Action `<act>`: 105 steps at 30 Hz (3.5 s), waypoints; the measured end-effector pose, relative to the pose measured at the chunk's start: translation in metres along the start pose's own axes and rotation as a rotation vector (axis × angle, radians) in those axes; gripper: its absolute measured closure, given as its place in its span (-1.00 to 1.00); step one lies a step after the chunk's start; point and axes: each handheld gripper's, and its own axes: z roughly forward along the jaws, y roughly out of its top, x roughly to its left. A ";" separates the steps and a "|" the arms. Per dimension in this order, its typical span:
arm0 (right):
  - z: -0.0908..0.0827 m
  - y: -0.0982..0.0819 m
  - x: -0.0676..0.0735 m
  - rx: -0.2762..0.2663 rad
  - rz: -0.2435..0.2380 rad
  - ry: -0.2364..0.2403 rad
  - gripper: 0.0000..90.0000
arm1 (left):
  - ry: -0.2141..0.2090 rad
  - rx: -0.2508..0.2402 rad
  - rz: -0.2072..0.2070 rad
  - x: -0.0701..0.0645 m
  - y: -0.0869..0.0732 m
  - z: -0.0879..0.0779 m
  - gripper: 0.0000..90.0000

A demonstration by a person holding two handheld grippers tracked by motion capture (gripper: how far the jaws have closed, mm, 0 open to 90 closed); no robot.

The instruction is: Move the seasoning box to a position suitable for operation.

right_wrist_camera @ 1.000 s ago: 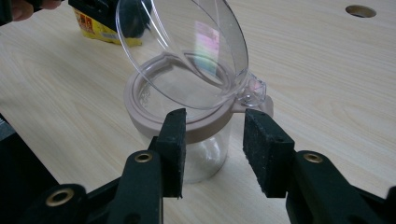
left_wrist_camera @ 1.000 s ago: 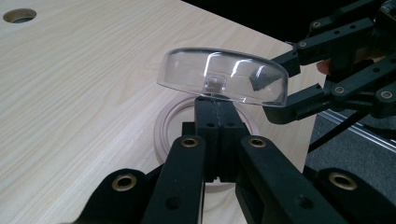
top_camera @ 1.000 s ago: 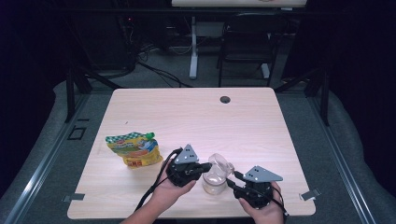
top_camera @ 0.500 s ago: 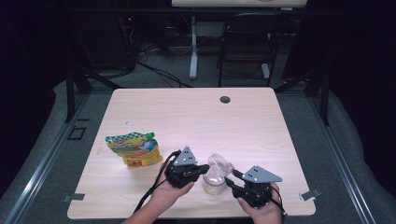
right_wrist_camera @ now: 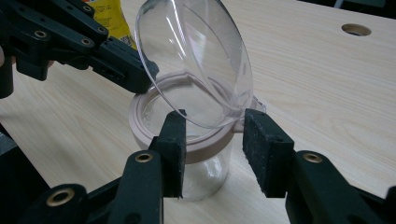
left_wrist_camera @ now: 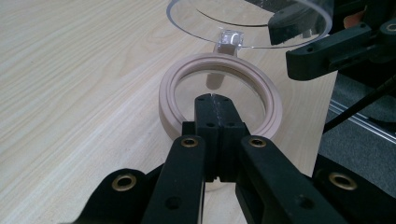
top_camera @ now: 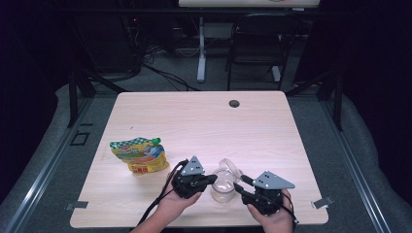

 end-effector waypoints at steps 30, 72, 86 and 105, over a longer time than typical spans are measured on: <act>-0.005 0.001 -0.014 -0.053 0.039 -0.008 0.50 | -0.010 0.006 0.007 0.001 -0.003 -0.004 1.00; 0.038 0.022 -0.052 -0.062 0.259 0.107 0.71 | -0.001 -0.020 -0.010 -0.004 -0.009 -0.004 1.00; 0.042 0.019 -0.053 -0.075 0.236 0.100 0.66 | 0.040 -0.035 -0.001 -0.001 -0.010 -0.010 1.00; 0.039 0.022 -0.044 0.000 0.167 0.037 0.55 | 0.188 -0.078 -0.129 0.048 -0.057 -0.090 0.93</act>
